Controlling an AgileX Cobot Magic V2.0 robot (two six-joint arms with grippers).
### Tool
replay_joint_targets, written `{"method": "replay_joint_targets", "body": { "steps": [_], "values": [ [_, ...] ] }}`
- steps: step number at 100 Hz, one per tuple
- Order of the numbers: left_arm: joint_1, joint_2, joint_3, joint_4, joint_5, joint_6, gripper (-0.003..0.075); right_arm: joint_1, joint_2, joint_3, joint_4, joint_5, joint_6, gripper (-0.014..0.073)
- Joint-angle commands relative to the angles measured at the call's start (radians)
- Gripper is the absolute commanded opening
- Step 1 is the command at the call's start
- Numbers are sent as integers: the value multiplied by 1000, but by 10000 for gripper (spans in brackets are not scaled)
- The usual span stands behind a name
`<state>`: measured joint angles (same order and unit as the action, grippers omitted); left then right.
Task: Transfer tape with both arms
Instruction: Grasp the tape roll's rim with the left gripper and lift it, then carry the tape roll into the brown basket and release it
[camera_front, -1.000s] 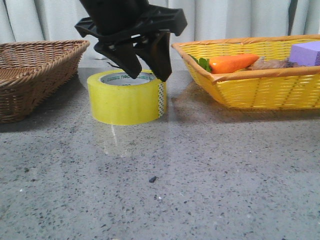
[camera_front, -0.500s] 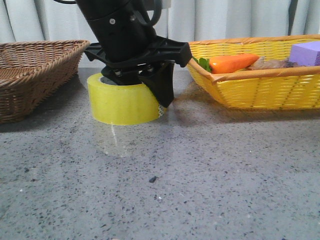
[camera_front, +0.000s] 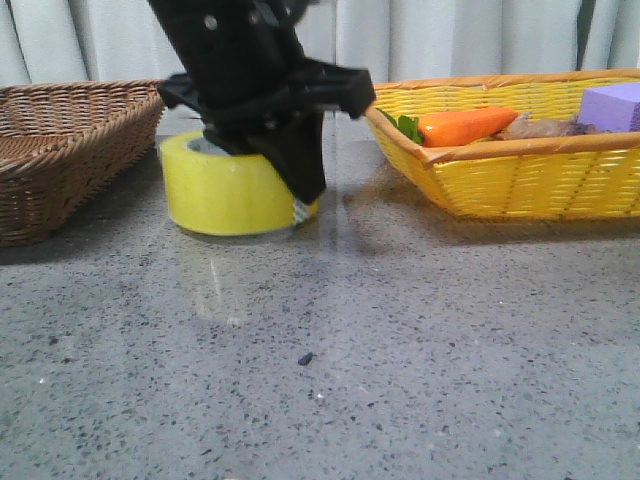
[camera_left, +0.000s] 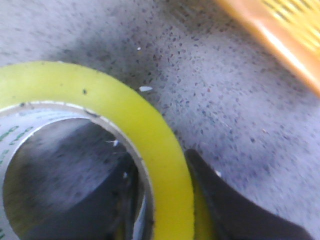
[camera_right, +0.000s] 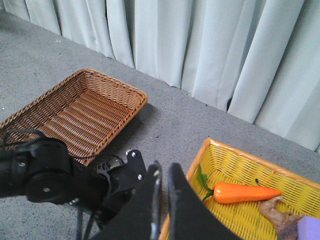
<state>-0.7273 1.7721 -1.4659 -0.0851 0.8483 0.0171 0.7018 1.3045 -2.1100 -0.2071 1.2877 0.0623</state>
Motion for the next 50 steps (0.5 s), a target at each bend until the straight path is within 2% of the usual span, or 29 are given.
{"method": "replay_joint_targets", "body": {
  "steps": [1, 25, 50],
  "values": [
    [-5, -108, -72, 46, -16, 9, -20, -4, -22, -23, -25, 16, -8, -74],
    [39, -240, -185, 238, 112, 5, -20, -4, -22, 5, -25, 12, -8, -74],
    [243, -304, -180, 232, 178, 3, -20, -4, -22, 84, -25, -22, -8, -74]
  ]
}}
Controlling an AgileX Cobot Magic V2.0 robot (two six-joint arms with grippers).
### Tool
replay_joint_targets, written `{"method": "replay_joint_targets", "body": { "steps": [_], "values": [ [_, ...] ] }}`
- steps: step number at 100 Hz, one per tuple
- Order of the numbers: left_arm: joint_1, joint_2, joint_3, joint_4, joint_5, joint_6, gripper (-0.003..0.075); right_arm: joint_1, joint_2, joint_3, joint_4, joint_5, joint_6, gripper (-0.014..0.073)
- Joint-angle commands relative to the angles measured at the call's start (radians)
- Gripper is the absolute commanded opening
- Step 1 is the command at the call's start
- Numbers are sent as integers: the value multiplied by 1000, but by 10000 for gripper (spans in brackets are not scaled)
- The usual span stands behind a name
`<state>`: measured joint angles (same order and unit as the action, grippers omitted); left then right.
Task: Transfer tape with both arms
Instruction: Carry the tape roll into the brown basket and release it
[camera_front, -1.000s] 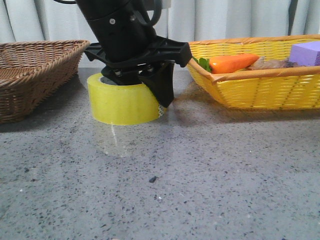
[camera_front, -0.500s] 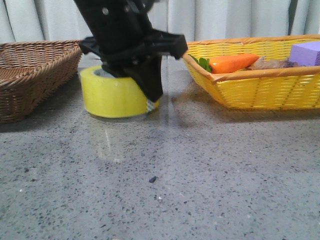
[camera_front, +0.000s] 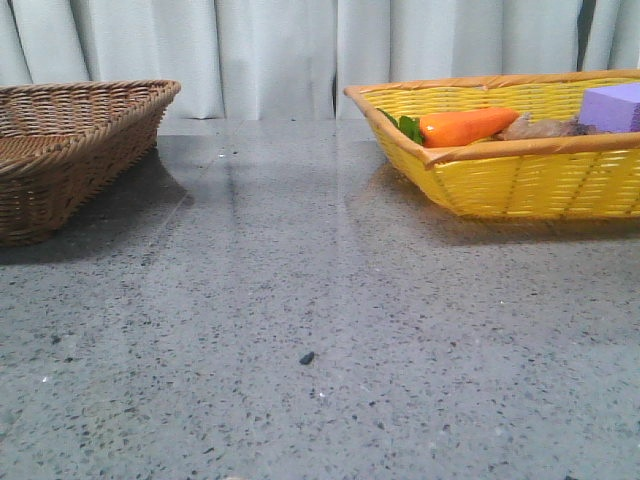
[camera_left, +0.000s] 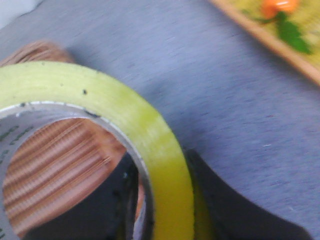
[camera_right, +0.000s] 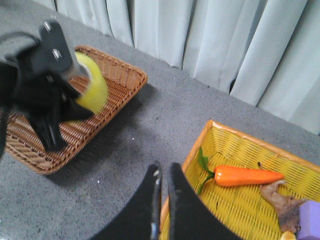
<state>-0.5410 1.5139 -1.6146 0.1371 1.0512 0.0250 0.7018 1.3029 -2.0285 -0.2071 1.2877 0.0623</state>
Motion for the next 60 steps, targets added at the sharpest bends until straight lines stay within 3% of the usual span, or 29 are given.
{"method": "replay_joint_targets", "body": {
  "steps": [1, 29, 60],
  "values": [
    [69, -46, -29, 5, -24, -5, -20, -4, -20, 3, -25, -22, -8, -74],
    [251, -46, 129, -124, -131, -5, -20, -4, -20, 15, -25, -50, -8, -74],
    [267, -46, 351, -137, -349, -5, -20, -4, -20, 15, -25, -51, -8, -74]
  ]
}}
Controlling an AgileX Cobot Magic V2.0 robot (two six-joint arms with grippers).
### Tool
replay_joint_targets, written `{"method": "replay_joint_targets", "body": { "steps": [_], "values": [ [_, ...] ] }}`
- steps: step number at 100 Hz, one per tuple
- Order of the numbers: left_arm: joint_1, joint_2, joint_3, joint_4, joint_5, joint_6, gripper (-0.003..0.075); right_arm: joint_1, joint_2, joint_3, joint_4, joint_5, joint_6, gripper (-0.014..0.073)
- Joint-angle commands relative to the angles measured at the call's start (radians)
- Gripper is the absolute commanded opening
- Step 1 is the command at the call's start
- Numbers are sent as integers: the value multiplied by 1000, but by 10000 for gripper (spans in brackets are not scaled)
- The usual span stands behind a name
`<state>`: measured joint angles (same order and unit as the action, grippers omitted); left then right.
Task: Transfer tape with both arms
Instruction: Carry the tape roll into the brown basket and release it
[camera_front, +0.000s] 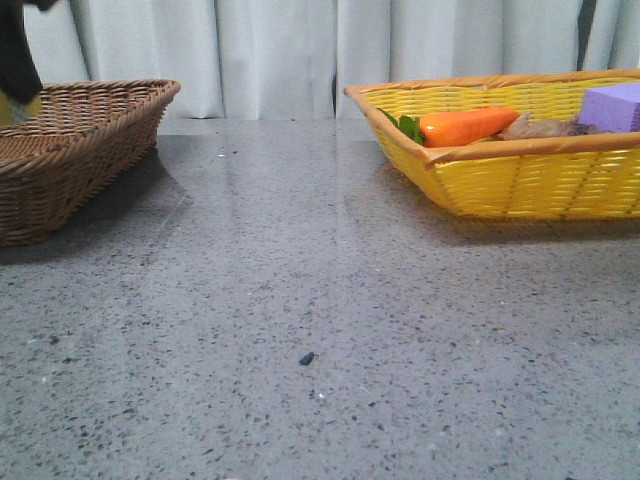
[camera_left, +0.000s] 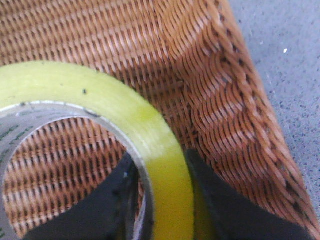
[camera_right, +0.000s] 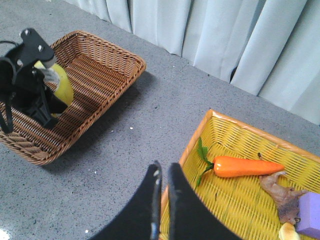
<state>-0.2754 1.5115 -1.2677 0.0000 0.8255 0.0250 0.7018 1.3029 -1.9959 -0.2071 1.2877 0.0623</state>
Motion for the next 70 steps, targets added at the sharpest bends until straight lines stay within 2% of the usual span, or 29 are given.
{"method": "replay_joint_targets", "body": {
  "steps": [1, 9, 26, 33, 61, 70],
  "values": [
    [1, -44, 10, 0, -129, -5, -18, -4, -20, -17, -25, -51, -8, -74],
    [1, -44, 27, -5, -136, -5, 31, -4, -20, -17, -25, -51, -8, -74],
    [1, -44, 28, -9, -135, -5, 313, -4, -20, -17, -25, -51, -8, -74],
    [1, -44, 28, -9, -132, -5, 377, -4, -20, -17, -25, -51, -8, -74],
    [1, -79, -54, -9, -89, -5, 384, -4, -25, -17, -52, -51, -8, -74],
    [1, -137, -64, -15, -112, -5, 343, -4, -38, -7, -57, -64, -8, -74]
  ]
}}
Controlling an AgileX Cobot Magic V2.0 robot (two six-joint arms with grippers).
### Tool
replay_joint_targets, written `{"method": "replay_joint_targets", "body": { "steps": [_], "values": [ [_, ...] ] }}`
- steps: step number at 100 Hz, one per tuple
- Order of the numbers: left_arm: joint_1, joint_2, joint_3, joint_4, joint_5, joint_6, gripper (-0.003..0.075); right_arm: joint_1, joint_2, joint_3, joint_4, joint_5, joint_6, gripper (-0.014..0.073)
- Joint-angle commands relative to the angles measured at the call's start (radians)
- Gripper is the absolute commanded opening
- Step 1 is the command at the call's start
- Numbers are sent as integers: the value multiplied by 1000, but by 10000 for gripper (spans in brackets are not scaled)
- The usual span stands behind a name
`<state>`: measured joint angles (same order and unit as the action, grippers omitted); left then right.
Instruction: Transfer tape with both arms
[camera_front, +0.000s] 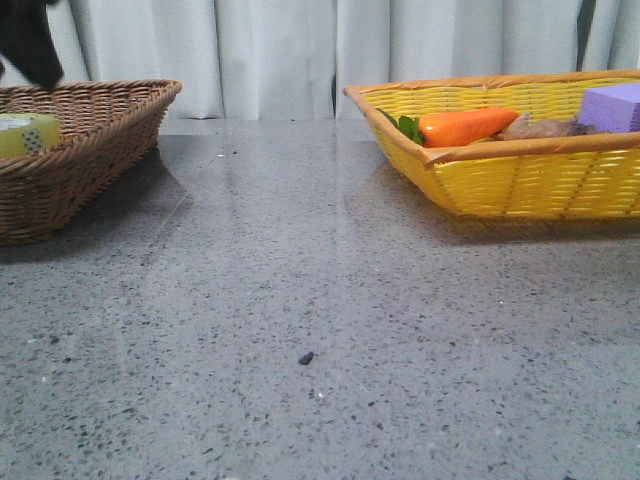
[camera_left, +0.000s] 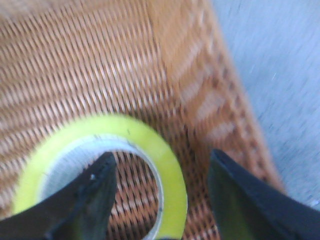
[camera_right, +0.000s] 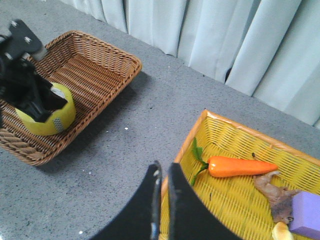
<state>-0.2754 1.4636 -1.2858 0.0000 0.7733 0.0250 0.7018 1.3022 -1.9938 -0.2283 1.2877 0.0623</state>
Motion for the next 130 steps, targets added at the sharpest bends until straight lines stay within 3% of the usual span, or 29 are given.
{"method": "replay_joint_targets", "body": {
  "steps": [1, 7, 24, 51, 91, 130],
  "values": [
    [1, -94, -45, -18, -65, -5, 330, -4, -42, -8, -35, -66, -8, -74],
    [1, -143, -45, -45, -80, -5, 262, -4, -59, 19, -39, -81, -8, -74],
    [1, -265, -43, -123, -88, -5, -23, -4, -159, 153, -39, -143, -8, -74],
    [1, -471, 67, -177, -105, -5, -21, -4, -463, 504, -39, -331, 0, -74],
    [1, -923, 507, -177, -309, -5, -20, -4, -922, 994, -55, -560, 19, -74],
    [1, -1362, 831, -177, -314, -5, -21, -4, -1186, 1284, -82, -736, 19, -74]
  ]
}}
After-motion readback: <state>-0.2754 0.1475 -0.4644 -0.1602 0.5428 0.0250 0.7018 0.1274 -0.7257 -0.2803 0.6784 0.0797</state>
